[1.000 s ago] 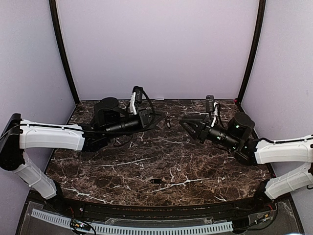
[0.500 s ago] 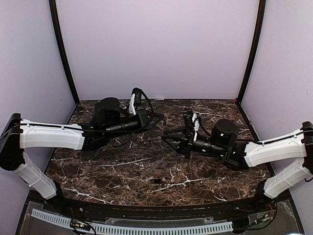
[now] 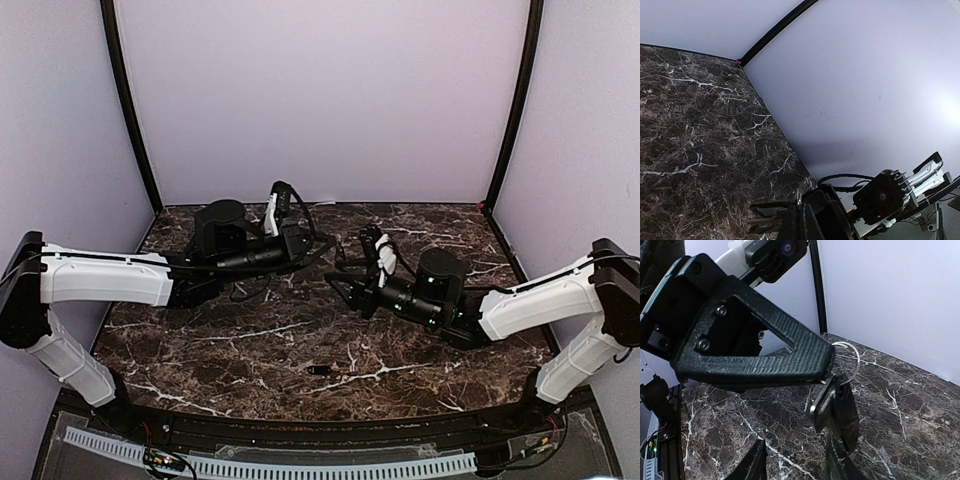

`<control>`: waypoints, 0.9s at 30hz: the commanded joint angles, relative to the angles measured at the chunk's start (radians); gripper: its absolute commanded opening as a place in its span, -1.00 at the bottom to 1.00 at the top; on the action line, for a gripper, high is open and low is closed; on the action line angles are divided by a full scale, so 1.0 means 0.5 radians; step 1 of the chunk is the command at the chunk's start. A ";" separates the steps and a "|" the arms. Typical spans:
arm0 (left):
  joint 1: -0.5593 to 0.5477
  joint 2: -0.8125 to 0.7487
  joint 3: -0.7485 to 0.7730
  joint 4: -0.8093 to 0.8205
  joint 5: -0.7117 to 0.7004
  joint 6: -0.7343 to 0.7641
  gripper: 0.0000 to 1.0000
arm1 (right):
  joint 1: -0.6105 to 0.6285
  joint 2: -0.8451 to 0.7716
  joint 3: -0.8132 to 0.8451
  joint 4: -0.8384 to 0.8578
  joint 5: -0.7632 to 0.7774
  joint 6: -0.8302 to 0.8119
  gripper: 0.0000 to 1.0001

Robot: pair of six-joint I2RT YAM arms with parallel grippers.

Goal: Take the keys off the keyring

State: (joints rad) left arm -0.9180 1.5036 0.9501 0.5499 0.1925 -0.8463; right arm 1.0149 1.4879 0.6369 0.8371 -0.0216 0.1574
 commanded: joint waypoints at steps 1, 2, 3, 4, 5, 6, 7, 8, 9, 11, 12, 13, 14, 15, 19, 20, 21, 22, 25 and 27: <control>0.011 -0.056 0.045 -0.008 0.025 0.004 -1.00 | 0.016 -0.003 0.053 0.129 0.129 -0.013 -0.19; 0.011 -0.056 0.045 -0.008 0.028 0.005 -1.00 | 0.016 -0.005 0.056 0.130 0.137 -0.016 -0.18; 0.011 -0.056 0.048 -0.010 0.031 0.007 -1.00 | 0.016 -0.008 0.063 0.130 0.138 -0.019 -0.17; 0.011 -0.056 0.050 -0.011 0.036 0.008 -1.00 | 0.016 -0.009 0.066 0.130 0.138 -0.025 -0.17; 0.010 -0.056 0.053 -0.011 0.041 0.006 -1.00 | 0.017 -0.008 0.073 0.132 0.136 -0.031 -0.17; 0.011 -0.056 0.054 -0.011 0.048 0.005 -1.00 | 0.017 -0.006 0.076 0.127 0.138 -0.037 -0.17; 0.011 -0.056 0.054 -0.011 0.055 0.005 -1.00 | 0.017 -0.004 0.083 0.127 0.141 -0.042 -0.16; 0.011 -0.056 0.054 -0.013 0.060 0.004 -1.00 | 0.016 -0.001 0.087 0.127 0.147 -0.051 -0.16; 0.011 -0.056 0.055 -0.014 0.065 0.002 -1.00 | 0.016 0.002 0.094 0.124 0.152 -0.060 -0.16; 0.010 -0.056 0.054 -0.018 0.069 0.002 -1.00 | 0.015 0.013 0.115 0.117 0.162 -0.078 -0.16; 0.010 -0.056 0.056 -0.022 0.069 0.002 -1.00 | 0.016 0.019 0.130 0.106 0.163 -0.085 -0.16; 0.009 -0.057 0.053 -0.026 0.069 0.000 -1.00 | 0.015 0.028 0.152 0.090 0.162 -0.092 -0.16; 0.010 -0.059 0.051 -0.028 0.069 -0.003 -1.00 | 0.014 0.034 0.172 0.071 0.161 -0.099 -0.16; 0.009 -0.061 0.046 -0.029 0.069 -0.005 -1.00 | 0.014 0.039 0.189 0.056 0.160 -0.101 -0.16; 0.011 -0.067 0.032 -0.029 0.066 -0.013 -1.00 | 0.013 0.046 0.230 0.036 0.137 -0.111 -0.26; 0.011 -0.068 0.030 -0.031 0.065 -0.013 -1.00 | 0.013 0.048 0.244 0.018 0.129 -0.114 -0.38; 0.011 -0.071 0.027 -0.025 0.061 -0.016 -1.00 | 0.013 0.049 0.259 -0.007 0.119 -0.119 -0.51; 0.011 -0.076 0.021 -0.018 0.057 -0.018 -1.00 | 0.011 0.053 0.273 -0.036 0.109 -0.120 -0.62; 0.011 -0.092 0.002 -0.002 0.048 -0.018 -1.00 | 0.006 0.040 0.291 -0.104 0.083 -0.097 -0.92; 0.011 -0.095 -0.001 -0.009 0.050 -0.011 -1.00 | -0.007 0.015 0.275 -0.115 0.055 -0.079 -1.00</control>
State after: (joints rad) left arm -0.9119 1.4979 0.9497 0.5362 0.2131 -0.8513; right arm 1.0103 1.5112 0.7479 0.7750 0.0589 0.1116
